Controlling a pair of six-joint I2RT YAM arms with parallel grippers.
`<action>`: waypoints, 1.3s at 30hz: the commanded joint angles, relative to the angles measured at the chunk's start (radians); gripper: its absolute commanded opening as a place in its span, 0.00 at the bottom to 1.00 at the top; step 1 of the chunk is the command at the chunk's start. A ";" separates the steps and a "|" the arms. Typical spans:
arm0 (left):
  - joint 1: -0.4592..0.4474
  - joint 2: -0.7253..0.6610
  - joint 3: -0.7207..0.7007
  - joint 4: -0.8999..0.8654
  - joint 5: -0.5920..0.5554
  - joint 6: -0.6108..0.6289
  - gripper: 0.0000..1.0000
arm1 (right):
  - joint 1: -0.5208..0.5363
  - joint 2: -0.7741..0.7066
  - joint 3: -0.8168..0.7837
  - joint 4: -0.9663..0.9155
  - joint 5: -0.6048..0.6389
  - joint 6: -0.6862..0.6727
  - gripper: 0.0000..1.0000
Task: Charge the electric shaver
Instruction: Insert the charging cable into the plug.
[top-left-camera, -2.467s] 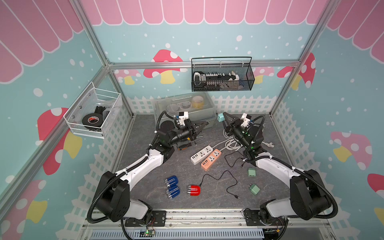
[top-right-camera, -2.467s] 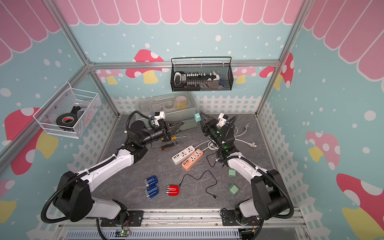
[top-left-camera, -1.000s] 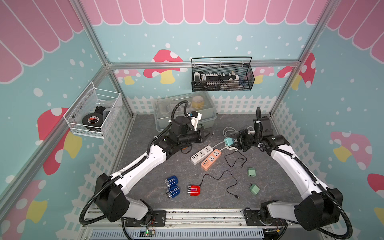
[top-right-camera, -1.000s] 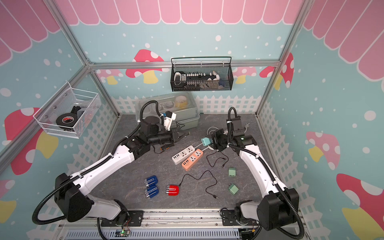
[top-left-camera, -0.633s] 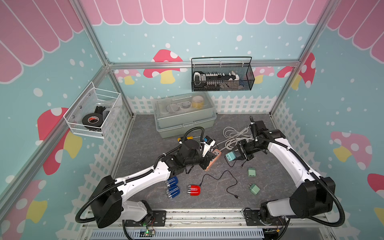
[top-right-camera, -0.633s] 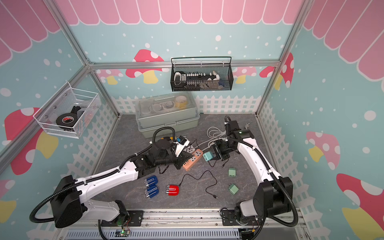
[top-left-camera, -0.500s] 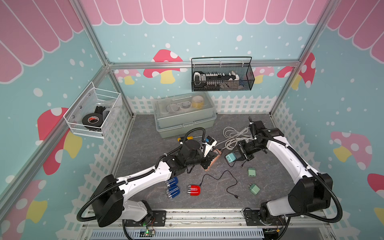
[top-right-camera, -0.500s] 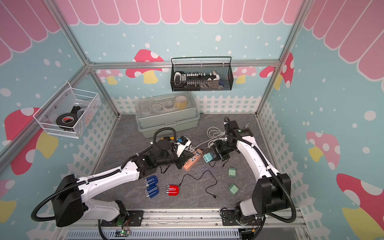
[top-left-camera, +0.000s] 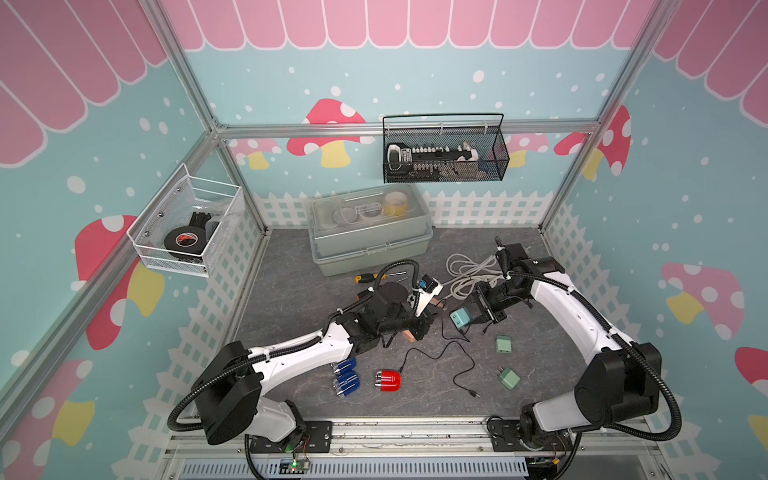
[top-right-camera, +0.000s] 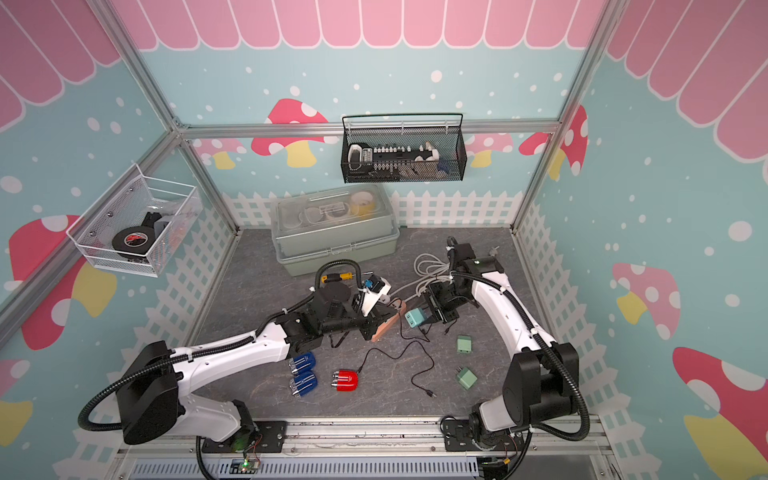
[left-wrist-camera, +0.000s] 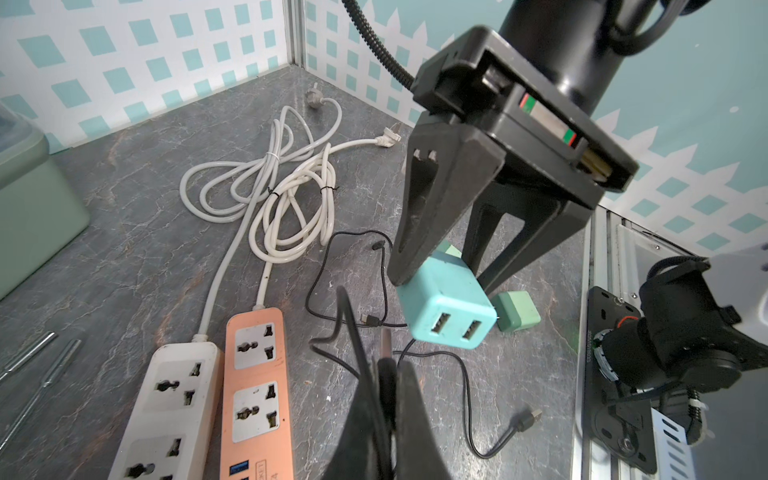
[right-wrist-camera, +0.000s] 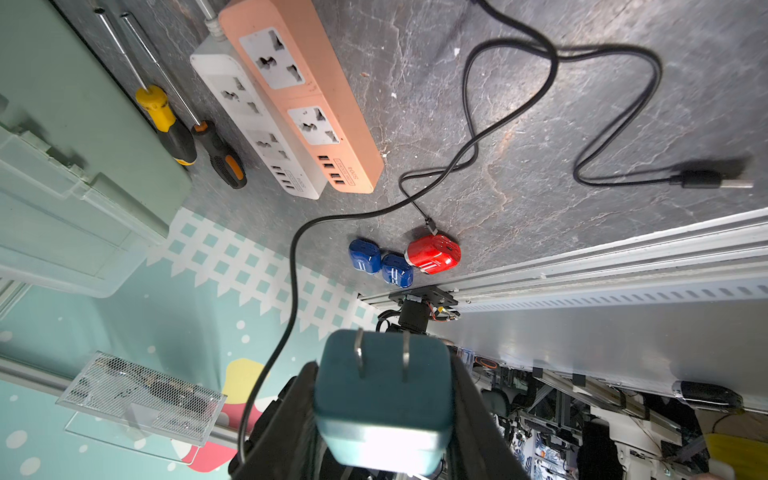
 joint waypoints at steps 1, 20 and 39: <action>-0.010 0.012 0.038 0.027 0.025 0.009 0.00 | -0.003 0.001 -0.007 0.000 -0.015 0.031 0.00; -0.050 0.062 0.100 -0.061 0.001 0.098 0.00 | -0.003 -0.017 -0.010 0.000 -0.017 0.061 0.00; -0.076 0.101 0.168 -0.213 -0.071 0.229 0.00 | -0.001 -0.017 0.005 -0.064 -0.002 0.033 0.00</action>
